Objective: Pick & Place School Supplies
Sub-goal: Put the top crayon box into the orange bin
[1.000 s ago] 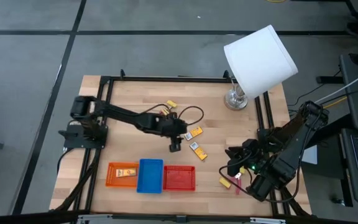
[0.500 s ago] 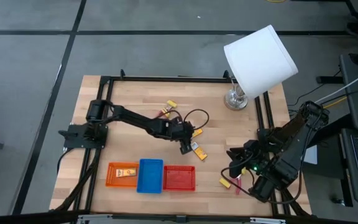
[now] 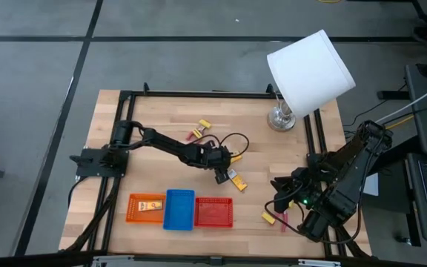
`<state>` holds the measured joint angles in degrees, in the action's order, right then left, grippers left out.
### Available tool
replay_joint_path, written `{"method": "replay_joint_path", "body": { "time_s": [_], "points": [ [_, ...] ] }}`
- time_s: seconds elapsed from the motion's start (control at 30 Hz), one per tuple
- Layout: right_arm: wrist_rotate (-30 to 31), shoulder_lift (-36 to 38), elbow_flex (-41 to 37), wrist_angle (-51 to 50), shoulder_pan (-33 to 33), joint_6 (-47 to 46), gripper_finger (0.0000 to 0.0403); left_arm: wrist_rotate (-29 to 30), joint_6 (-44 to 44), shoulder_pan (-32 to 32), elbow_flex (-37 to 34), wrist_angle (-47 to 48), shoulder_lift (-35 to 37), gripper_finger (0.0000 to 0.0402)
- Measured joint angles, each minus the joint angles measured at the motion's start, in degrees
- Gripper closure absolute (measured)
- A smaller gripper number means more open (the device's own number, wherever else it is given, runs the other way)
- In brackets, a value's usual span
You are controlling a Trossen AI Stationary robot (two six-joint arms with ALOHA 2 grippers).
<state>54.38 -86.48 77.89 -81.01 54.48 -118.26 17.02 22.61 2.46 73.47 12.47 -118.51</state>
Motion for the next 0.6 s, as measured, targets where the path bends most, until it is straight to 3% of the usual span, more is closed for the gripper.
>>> {"method": "replay_joint_path", "body": {
  "time_s": [0.17, 0.47, 0.6],
  "points": [
    [0.01, 0.02, 0.00, 0.00, 0.00, -0.21, 0.0304, -0.37, 0.82, -0.25, 0.07, -0.07, -0.45, 0.0182],
    [0.01, 0.02, 0.00, -0.02, 0.00, -1.00, 0.0304, -0.41, 3.89, -2.14, -0.01, -1.94, -0.64, 0.0248],
    [0.01, 0.02, 0.00, -0.01, 0.00, -1.58, 0.0304, 0.08, 3.46, -3.17, -0.13, -2.16, -0.16, 0.0251]
  ]
}}
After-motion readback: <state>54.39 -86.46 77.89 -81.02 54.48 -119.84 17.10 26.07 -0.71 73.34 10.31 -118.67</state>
